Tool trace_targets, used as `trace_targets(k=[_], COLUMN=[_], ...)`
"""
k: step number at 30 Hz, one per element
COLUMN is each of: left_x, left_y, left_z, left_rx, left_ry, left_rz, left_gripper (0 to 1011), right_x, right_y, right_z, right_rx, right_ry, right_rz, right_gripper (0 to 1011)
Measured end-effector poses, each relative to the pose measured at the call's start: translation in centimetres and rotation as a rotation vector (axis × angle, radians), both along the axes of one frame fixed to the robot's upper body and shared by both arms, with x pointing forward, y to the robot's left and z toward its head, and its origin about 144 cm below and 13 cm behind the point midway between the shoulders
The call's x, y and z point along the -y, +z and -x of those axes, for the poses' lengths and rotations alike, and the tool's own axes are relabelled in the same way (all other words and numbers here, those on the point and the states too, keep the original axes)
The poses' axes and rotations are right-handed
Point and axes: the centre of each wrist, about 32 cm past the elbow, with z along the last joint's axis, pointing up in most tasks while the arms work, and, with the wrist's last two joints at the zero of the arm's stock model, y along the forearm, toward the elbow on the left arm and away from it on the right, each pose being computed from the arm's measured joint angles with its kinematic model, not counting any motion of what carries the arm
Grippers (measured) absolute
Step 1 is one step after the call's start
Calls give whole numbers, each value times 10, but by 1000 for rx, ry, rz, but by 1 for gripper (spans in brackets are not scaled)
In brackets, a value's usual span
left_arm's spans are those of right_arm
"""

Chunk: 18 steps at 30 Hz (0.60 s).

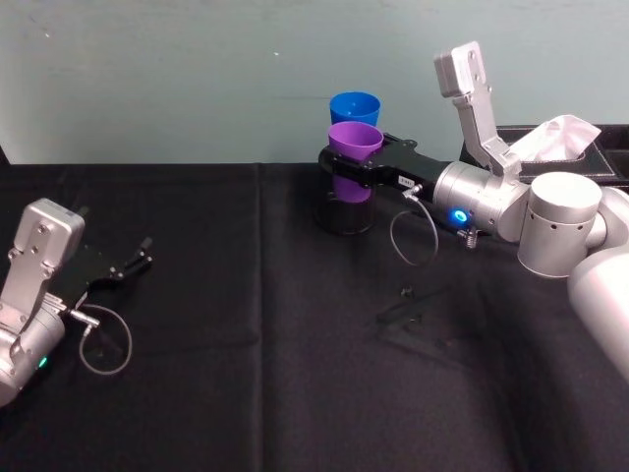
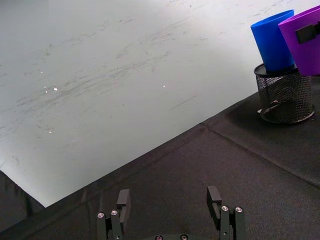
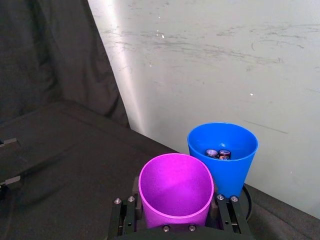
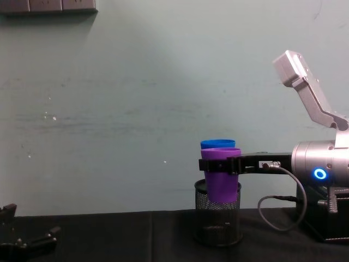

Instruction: Pick up one cup with a gripper and tap it against the other cup.

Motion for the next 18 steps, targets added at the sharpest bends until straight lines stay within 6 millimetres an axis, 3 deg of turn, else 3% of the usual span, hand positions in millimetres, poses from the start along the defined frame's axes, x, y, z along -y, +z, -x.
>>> trace_targets(k=[18], left_x=[0], left_y=[0], left_z=[0], left_rx=[0], left_ry=[0], left_rz=[0], left_gripper=[1000], right_x=[0], right_y=[0], right_z=[0], right_rx=[0], right_ry=[0], right_rz=[0], right_gripper=[721])
